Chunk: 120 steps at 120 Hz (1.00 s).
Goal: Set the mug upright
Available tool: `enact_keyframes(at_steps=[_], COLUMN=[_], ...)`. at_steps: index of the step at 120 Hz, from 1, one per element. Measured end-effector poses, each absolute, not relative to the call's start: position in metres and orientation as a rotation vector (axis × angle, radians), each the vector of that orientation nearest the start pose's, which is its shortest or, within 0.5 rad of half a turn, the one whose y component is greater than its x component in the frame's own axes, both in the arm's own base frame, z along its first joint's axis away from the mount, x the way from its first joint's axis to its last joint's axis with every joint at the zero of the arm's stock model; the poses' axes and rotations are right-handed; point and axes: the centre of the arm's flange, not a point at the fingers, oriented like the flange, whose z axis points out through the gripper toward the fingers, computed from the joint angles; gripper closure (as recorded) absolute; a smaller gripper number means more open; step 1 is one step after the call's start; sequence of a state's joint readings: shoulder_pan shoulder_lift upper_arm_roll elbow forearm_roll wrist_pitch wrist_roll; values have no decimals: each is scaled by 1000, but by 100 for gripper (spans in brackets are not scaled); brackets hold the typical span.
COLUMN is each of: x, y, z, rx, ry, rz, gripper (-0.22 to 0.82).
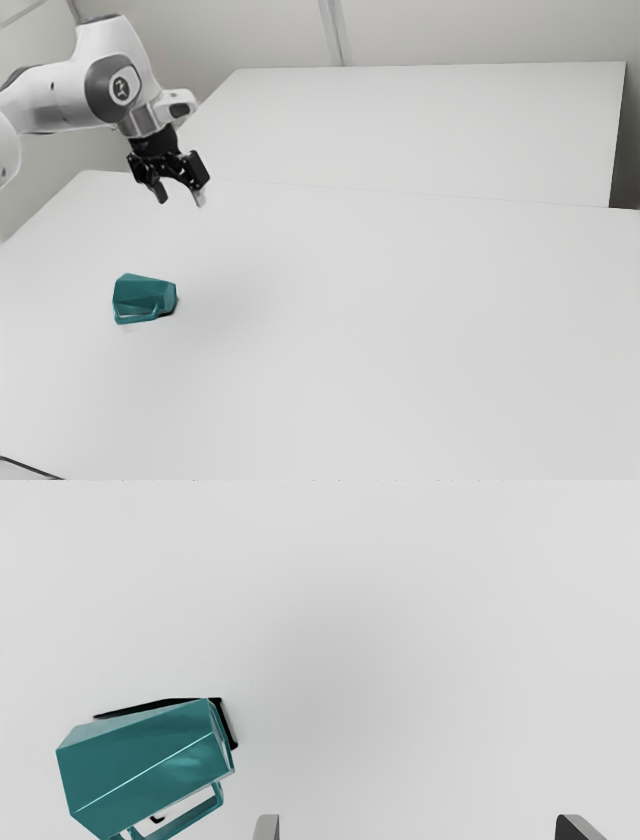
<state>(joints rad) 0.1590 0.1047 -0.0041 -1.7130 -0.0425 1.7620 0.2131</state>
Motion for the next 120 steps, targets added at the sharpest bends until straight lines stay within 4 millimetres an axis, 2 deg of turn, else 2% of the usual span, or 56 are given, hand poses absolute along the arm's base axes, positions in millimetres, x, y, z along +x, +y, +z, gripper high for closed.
enact_keyframes(at_steps=[16, 31, 35, 42, 50, 60, 79, 97, 111, 120], x=[574, 531, 516, 485, 464, 452, 437, 406, 403, 400], y=[101, 100, 109, 141, 170, 198, 236, 260, 261, 267], z=[525, 520, 512, 490, 471, 457, 436, 391, 366, 358], rx=[-3181, -3172, -3174, -3177, -3172, -3189, -3282, -3356, -3420, -3439], ry=[75, 75, 36, -90, -209, -327, -532, -631, -506, -411], rz=[-35, -115, -124, -134, -168, -274, -553, -671, -709, -748], gripper=[0, 0, 0, 0, 0, 0, 0, 0, 0, 0])
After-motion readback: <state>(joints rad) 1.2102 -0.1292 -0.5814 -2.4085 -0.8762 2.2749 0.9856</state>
